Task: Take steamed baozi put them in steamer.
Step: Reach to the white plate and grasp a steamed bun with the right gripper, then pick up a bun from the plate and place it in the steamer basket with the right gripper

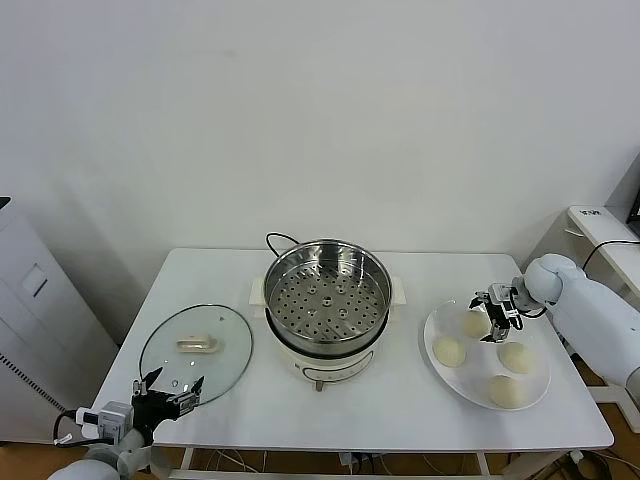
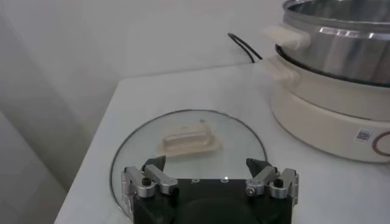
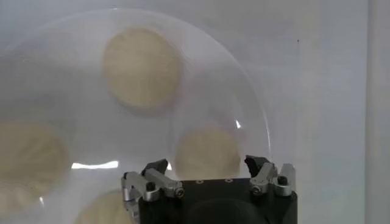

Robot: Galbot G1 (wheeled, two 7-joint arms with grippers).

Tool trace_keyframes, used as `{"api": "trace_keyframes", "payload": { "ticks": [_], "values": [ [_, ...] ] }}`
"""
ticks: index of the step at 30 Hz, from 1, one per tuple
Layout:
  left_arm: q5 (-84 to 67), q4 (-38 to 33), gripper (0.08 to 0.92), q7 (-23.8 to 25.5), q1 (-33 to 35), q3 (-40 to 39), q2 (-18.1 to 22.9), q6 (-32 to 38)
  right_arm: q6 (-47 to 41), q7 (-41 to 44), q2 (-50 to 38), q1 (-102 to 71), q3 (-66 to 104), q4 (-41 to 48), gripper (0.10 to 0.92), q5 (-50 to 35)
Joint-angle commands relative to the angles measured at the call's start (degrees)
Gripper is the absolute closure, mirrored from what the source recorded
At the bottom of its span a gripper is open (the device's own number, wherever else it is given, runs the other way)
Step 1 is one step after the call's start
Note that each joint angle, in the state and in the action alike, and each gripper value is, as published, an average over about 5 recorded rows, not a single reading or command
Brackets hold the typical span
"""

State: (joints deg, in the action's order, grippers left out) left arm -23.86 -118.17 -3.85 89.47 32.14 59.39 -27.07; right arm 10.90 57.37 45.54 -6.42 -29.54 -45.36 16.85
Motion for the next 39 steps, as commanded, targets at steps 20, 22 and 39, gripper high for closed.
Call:
{"api": "trace_keyframes", "payload": {
  "ticks": [20, 22, 39],
  "values": [
    [-0.08, -1.13, 0.177, -0.03, 0.54, 0.37, 0.26, -0.14, -2.21, 4.04, -5.43, 8.94, -11.30, -7.07, 0.581, -7.83],
    [-0.11, -1.13, 0.177, -0.03, 0.55, 0.39, 0.25, -0.12, -2.60, 3.92, -8.09, 12.99, -15.84, -11.05, 0.583, -11.39],
    [-0.01, -1.58, 0.177, -0.02, 0.96, -0.04, -0.61, -0.04, 15.08, 5.47, 2.63, 42.52, -34.75, -18.87, 0.579, -23.31]
  ]
}}
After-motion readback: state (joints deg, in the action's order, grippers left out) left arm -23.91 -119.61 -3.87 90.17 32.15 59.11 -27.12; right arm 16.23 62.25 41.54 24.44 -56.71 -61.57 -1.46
